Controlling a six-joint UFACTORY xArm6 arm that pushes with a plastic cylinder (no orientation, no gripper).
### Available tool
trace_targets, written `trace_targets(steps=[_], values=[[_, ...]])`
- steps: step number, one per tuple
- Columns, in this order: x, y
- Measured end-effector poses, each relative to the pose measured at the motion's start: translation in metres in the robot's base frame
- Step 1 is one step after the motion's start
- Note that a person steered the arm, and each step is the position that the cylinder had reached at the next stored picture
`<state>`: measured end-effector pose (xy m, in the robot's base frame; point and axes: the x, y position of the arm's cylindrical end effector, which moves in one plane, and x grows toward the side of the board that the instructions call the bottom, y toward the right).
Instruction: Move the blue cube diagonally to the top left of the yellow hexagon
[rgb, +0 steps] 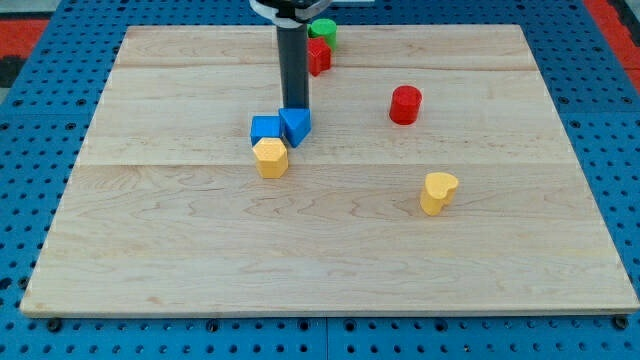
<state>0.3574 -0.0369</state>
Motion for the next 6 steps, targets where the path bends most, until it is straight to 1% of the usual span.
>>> trace_targets(steps=[1, 2, 3, 4, 6], values=[[0.000, 0.028], [0.000, 0.097], [0.014, 0.127], [0.043, 0.094], [0.049, 0.053]])
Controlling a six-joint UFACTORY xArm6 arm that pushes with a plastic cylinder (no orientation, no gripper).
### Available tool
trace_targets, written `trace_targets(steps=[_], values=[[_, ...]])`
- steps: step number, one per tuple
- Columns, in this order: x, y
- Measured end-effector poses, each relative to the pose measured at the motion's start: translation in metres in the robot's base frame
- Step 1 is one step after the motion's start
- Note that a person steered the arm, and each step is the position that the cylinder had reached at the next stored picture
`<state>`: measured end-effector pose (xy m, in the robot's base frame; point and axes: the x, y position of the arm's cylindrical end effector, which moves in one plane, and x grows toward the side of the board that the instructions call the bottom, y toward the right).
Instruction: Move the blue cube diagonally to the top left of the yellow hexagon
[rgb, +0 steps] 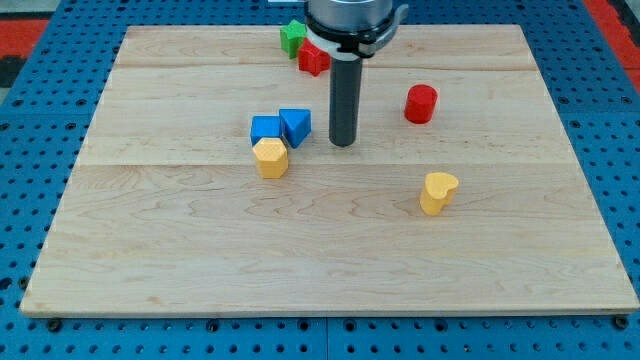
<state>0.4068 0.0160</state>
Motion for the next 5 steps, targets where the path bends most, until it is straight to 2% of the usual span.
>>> trace_targets(steps=[2, 5], values=[[0.001, -0.061], [0.023, -0.184]])
